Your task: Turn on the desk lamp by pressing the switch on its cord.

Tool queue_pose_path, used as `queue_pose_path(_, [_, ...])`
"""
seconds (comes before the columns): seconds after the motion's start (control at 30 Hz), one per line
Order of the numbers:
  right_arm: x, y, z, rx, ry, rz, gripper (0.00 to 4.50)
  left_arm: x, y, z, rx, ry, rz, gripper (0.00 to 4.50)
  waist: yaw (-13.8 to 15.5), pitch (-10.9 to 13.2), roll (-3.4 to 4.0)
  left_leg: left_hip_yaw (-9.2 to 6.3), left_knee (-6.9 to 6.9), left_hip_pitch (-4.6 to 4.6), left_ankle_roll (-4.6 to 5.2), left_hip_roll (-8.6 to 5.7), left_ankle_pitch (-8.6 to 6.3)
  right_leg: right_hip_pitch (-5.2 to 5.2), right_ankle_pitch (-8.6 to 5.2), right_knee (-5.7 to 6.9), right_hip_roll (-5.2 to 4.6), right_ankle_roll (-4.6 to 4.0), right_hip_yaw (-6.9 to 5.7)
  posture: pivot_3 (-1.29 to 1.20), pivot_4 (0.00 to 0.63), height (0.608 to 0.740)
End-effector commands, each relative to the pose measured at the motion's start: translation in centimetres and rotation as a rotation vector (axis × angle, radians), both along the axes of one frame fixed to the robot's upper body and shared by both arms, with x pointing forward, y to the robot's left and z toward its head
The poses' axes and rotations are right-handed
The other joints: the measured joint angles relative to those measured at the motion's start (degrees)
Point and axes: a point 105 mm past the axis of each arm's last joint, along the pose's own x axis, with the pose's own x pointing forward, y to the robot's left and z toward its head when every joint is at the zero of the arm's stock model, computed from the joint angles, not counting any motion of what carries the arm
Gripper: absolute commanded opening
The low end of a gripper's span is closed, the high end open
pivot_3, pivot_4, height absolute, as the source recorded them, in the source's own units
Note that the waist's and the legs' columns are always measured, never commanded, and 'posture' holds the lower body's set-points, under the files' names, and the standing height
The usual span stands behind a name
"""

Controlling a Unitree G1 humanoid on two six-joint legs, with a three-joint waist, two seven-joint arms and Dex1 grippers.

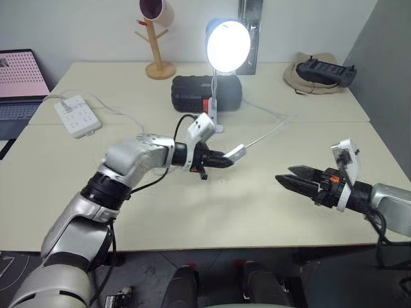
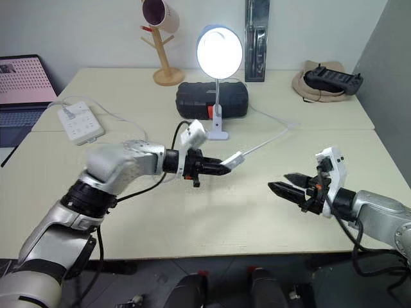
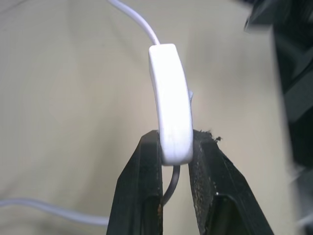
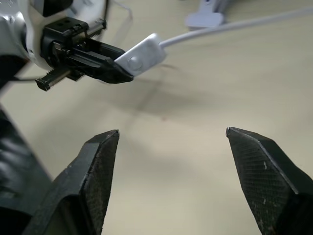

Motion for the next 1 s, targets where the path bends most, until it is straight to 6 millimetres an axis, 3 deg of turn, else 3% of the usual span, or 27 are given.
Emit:
queue_pose_path(0.03, [-0.2,1.2,0.6,-0.074,-0.138,0.036,4.47,2.0,0.0,0.4,0.135,-0.241,-0.153,0.40,0.18,0.01,-0.01,-0.04,0.06,-0.15,0.00,0.00,0.00,-0.06,0.13,-0.04,-0.01,0.25,-0.04,0.00,0.150,0.740])
queue_pose_path(0.23, [-0.3,1.3,-0.7,-0.111,-0.169,0.023,4.47,3.3,-1.0,-0.5,0.121,-0.251,-0.188,0.40,0.41,0.01,-0.03,-0.04,0.19,-0.79,0.10,-0.17,-0.06,-0.42,0.31,-0.20,-0.16,0.29,-0.06,0.00,0.150,0.740])
queue_pose_path(0.3, [-0.5,1.3,-1.2,-0.101,-0.164,0.016,4.50,3.1,-1.2,-0.4,0.084,-0.223,-0.210,1.10,0.42,0.03,-0.05,-0.03,0.19,-0.80,0.23,-0.19,-0.14,-0.44,0.30,-0.20,-0.19,0.29,-0.08,0.00,0.150,0.740])
queue_pose_path(0.47, [-1.0,1.1,-2.1,-0.107,-0.162,0.008,4.50,3.2,-0.8,0.2,0.071,-0.229,-0.234,1.96,0.16,0.03,-0.06,-0.07,0.19,-0.81,0.26,-0.18,-0.16,-0.48,0.30,-0.07,-0.18,0.29,-0.14,0.00,0.150,0.740])
queue_pose_path(0.7, [-0.3,-0.1,-2.3,-0.112,-0.174,-0.043,4.50,3.3,2.6,6.0,-0.036,-0.304,-0.197,3.42,-0.46,0.04,-0.07,-0.09,0.25,-0.63,0.27,-0.12,-0.15,-0.43,0.23,0.13,-0.09,0.41,-0.09,0.00,0.150,0.740])
queue_pose_path(0.87, [0.9,-1.0,-2.2,-0.099,-0.199,-0.128,4.50,1.2,5.6,6.4,-0.131,-0.284,-0.033,4.47,-0.56,-0.05,0.08,-0.11,0.21,-0.42,0.25,-0.02,-0.14,-0.28,0.27,0.20,-0.04,0.30,-0.08,0.00,0.150,0.740])
queue_pose_path(1.0, [1.7,-0.6,-1.8,-0.098,-0.233,-0.132,4.50,-1.3,8.0,4.6,-0.161,-0.262,0.169,4.47,-0.50,-0.04,0.09,-0.12,0.20,-0.23,0.25,0.04,-0.14,-0.16,0.29,0.24,-0.07,0.23,-0.06,0.00,0.150,0.740])
